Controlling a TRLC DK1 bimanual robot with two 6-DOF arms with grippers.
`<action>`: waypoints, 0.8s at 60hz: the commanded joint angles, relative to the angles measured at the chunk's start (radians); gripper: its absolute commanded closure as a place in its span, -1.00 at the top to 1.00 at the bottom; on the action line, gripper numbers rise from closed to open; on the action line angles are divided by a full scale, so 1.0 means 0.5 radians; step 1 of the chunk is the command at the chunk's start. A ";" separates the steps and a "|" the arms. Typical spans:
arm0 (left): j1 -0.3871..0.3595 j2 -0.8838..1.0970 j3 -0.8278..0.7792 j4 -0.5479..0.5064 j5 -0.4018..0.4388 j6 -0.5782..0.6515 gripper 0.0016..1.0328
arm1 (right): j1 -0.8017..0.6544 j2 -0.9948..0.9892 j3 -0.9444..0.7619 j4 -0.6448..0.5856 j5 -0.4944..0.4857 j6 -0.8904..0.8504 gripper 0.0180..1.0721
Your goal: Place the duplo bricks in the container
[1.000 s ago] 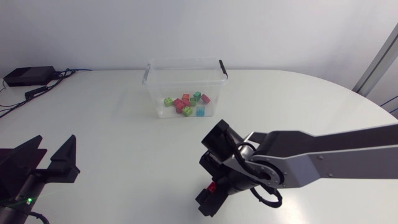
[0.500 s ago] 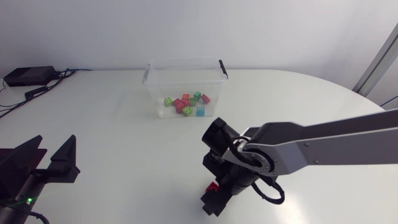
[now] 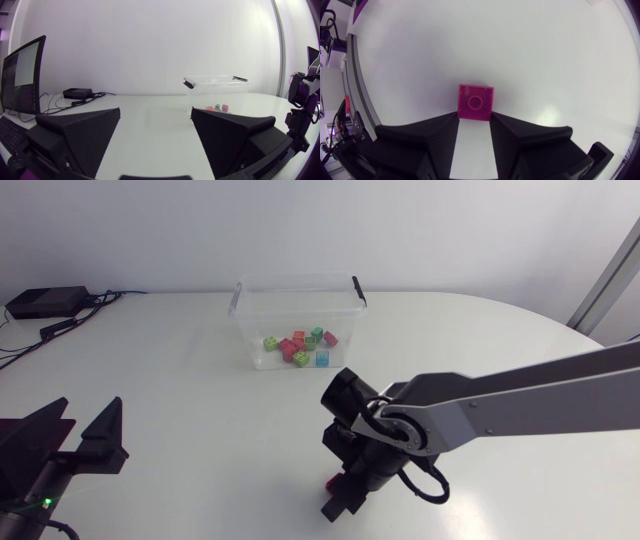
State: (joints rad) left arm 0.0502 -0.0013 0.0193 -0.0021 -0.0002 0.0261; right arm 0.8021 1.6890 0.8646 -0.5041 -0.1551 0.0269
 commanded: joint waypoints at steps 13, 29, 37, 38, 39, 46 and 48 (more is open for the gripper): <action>-0.011 -0.025 -0.039 -0.005 0.010 0.015 0.92 | -0.055 -0.049 -0.066 0.033 -0.009 0.060 -0.74; -0.011 -0.025 -0.035 -0.005 0.010 0.015 0.92 | -0.239 -0.301 0.016 -0.062 0.019 0.023 -0.74; -0.011 -0.022 -0.035 -0.005 0.010 0.015 0.92 | -0.444 -0.503 0.207 -0.102 0.040 -0.035 -0.74; -0.011 -0.022 -0.035 -0.005 0.010 0.015 0.92 | -0.469 -0.516 0.240 -0.112 0.043 -0.035 -0.74; -0.011 -0.022 -0.035 -0.005 0.010 0.015 0.92 | -0.497 -0.522 0.286 -0.115 0.062 -0.042 -0.74; -0.011 -0.025 -0.035 -0.005 0.010 0.015 0.92 | -0.595 -0.494 0.529 -0.044 0.141 -0.057 -0.74; -0.011 -0.022 -0.035 -0.005 0.010 0.015 0.92 | -0.610 -0.460 0.596 -0.007 0.148 -0.057 -0.74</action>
State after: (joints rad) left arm 0.0502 -0.0013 0.0193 -0.0017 -0.0002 0.0265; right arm 0.5148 1.4403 1.0897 -0.5308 -0.0940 0.0139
